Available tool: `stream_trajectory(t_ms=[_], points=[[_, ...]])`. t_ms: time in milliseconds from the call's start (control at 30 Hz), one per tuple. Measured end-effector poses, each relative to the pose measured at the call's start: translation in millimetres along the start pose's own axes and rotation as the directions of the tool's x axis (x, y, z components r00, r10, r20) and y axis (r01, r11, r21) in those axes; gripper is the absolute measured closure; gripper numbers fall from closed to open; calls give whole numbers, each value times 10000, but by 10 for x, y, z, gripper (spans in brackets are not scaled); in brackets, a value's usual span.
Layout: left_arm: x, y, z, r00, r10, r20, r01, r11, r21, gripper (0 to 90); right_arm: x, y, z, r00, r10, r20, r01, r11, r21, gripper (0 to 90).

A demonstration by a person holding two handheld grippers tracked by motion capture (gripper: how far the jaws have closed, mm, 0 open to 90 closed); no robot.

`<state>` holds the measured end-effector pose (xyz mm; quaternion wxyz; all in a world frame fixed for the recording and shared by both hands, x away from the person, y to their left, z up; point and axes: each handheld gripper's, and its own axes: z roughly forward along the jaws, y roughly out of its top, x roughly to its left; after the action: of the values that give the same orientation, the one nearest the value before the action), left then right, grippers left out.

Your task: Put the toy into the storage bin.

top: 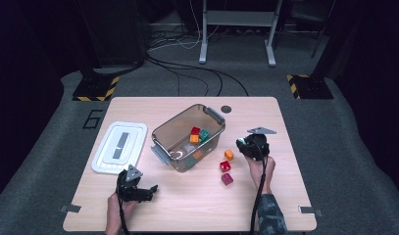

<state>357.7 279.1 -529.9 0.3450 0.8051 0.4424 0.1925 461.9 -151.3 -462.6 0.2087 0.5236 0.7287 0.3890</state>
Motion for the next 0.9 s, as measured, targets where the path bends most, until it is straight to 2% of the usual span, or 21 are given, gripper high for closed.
stream_trajectory(t_ms=[100, 300, 900], points=[[-1, 0, 0, 10000, -19, -8, 19, 10000, 0, 52, 19, 45, -66, 9997, -226, 2, 226, 9996, -176, 668], [-1, 0, 0, 10000, -16, -8, 16, 10000, 0, 52, 76, 151, -205, 9995, -306, -40, 304, 9982, -513, 668], [0, 0, 0, 10000, -21, -6, 21, 10000, 5, 52, 163, 353, -429, 9973, -732, 17, 730, 9912, -1108, 668]])
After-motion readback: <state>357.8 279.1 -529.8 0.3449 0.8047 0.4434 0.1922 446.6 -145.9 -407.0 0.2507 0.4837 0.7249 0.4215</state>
